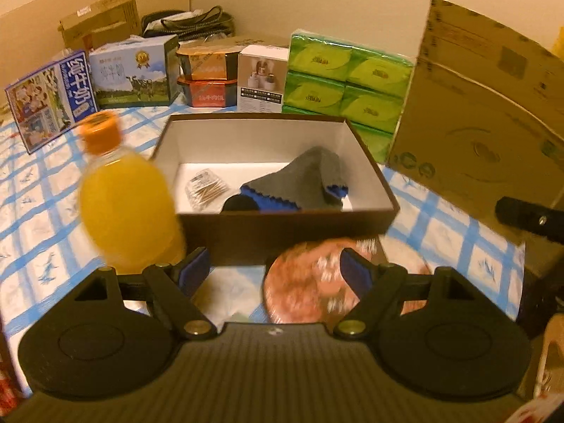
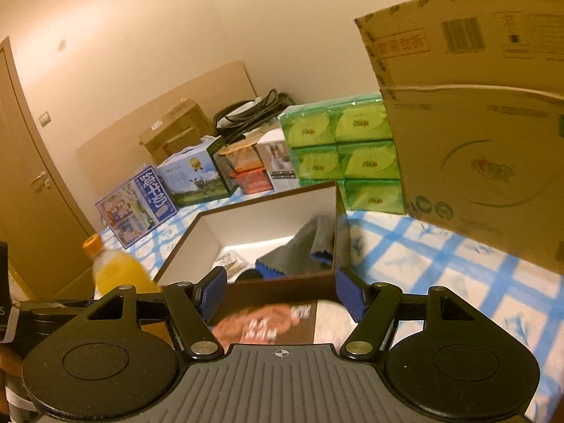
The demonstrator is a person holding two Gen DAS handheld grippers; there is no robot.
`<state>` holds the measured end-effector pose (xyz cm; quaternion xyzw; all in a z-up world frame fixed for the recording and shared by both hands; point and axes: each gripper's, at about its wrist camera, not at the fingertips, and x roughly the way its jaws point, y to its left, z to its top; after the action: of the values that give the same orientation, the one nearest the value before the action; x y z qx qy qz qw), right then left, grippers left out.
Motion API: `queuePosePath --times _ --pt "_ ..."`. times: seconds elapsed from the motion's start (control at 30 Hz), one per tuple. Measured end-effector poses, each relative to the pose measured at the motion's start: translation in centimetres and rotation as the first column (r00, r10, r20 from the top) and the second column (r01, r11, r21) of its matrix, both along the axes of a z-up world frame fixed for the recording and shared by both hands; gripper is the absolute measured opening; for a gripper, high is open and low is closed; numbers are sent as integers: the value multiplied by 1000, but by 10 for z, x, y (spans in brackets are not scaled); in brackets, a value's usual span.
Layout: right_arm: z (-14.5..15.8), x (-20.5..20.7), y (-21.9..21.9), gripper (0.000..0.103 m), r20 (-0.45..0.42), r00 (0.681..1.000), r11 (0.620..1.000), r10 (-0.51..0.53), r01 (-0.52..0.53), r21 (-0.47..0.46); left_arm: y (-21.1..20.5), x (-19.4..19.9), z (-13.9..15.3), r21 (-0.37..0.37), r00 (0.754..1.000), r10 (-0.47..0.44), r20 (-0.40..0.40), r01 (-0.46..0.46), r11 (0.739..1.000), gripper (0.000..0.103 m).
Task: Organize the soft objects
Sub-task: 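Withdraw both tools from the box back toward the bed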
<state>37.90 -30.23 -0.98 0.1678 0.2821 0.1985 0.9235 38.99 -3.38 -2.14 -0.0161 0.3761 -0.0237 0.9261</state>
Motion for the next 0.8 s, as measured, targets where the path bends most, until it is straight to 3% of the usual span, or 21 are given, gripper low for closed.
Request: queuePosePath --times 0.37,0.8 --pt "13 -98 23 75 -14 1000 1000 0 0 25 53 -105 16 -9 1000 2 9 -2 1000 79" --pt "4 -170 76 78 -65 996 998 59 -58 8 96 -188 13 -16 1000 16 11 -16 1000 79"
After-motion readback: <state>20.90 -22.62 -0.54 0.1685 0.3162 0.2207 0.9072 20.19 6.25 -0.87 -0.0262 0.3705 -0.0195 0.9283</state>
